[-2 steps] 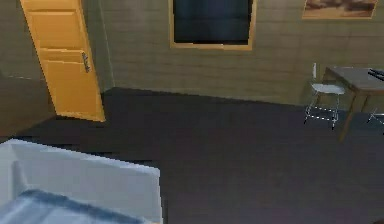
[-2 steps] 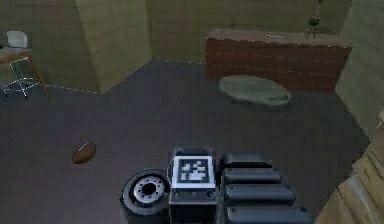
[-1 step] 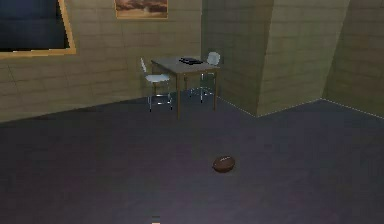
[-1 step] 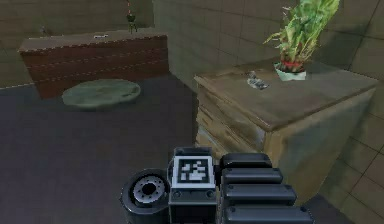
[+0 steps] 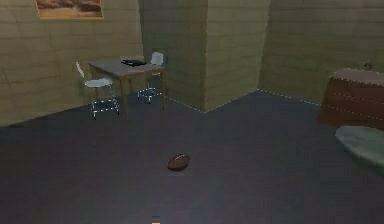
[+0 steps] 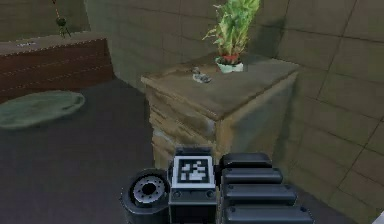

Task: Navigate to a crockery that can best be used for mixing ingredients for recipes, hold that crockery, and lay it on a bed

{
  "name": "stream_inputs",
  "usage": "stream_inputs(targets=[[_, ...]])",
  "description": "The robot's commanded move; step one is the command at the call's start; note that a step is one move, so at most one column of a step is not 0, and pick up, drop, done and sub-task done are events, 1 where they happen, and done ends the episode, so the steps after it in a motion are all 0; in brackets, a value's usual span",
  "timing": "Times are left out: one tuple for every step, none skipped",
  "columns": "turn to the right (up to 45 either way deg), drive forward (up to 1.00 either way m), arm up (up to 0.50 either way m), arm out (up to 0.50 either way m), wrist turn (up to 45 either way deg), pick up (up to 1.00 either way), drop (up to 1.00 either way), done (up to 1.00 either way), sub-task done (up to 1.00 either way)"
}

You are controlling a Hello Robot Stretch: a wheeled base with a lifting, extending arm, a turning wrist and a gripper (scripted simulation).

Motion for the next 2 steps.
stream_inputs(targets=[[-45.0,0.00,0.00,0.00,0.0,0.00,0.00,0.00,0.00],[-45.0,0.00,0.00,0.00,0.0,0.00,0.00,0.00,0.00]])
